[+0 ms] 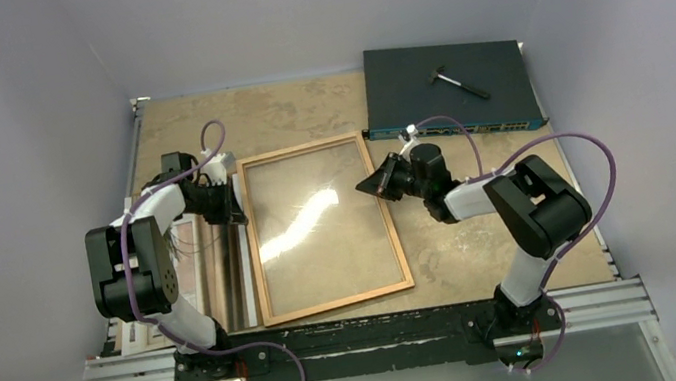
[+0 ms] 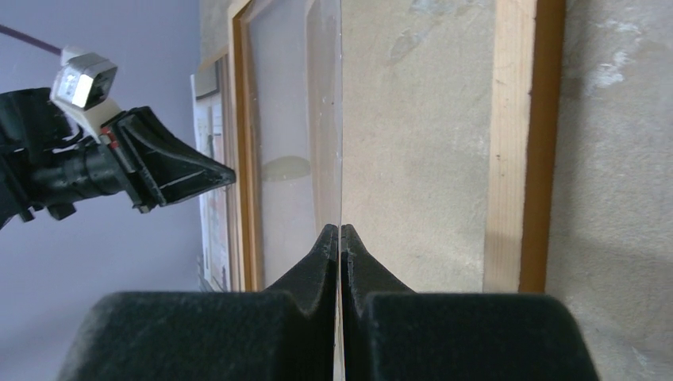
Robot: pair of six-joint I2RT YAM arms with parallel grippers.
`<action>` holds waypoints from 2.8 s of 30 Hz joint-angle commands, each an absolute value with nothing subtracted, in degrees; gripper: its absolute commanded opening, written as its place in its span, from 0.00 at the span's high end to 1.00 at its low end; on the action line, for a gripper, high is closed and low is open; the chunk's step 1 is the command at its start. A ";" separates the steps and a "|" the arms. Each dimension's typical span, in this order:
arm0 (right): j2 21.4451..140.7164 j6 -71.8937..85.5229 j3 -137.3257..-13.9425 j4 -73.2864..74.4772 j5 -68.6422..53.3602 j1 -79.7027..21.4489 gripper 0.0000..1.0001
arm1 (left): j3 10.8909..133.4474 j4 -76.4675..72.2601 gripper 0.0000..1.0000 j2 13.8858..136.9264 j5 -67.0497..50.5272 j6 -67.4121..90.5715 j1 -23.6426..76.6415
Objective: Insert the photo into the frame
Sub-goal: Place the photo frame item in the photo frame.
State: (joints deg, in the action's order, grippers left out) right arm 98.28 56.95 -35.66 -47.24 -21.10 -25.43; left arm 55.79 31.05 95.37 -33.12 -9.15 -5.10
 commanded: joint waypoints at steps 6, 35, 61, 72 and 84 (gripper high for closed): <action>98.26 53.88 -39.56 -35.05 -15.70 -27.63 1.00 | 57.21 30.41 1.00 95.89 -34.62 -9.68 -4.46; 96.42 41.93 -54.50 -8.18 -2.59 -32.20 0.21 | 57.16 30.59 1.00 95.57 -34.81 -10.02 -4.49; 95.52 36.63 -60.32 0.79 3.79 -32.74 0.08 | 57.86 30.85 1.00 95.61 -35.05 -9.89 -4.57; 92.90 37.32 -57.35 -0.45 2.90 -33.93 0.18 | 57.86 31.01 1.00 95.96 -35.24 -10.14 -4.57; 89.99 37.36 -50.34 3.22 5.84 -33.93 0.17 | 58.98 30.60 1.00 96.45 -35.40 -10.17 -4.57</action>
State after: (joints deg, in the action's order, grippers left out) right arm 91.00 37.52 -52.34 2.72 3.62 -33.76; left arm 56.47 31.42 95.79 -33.85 -9.63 -5.08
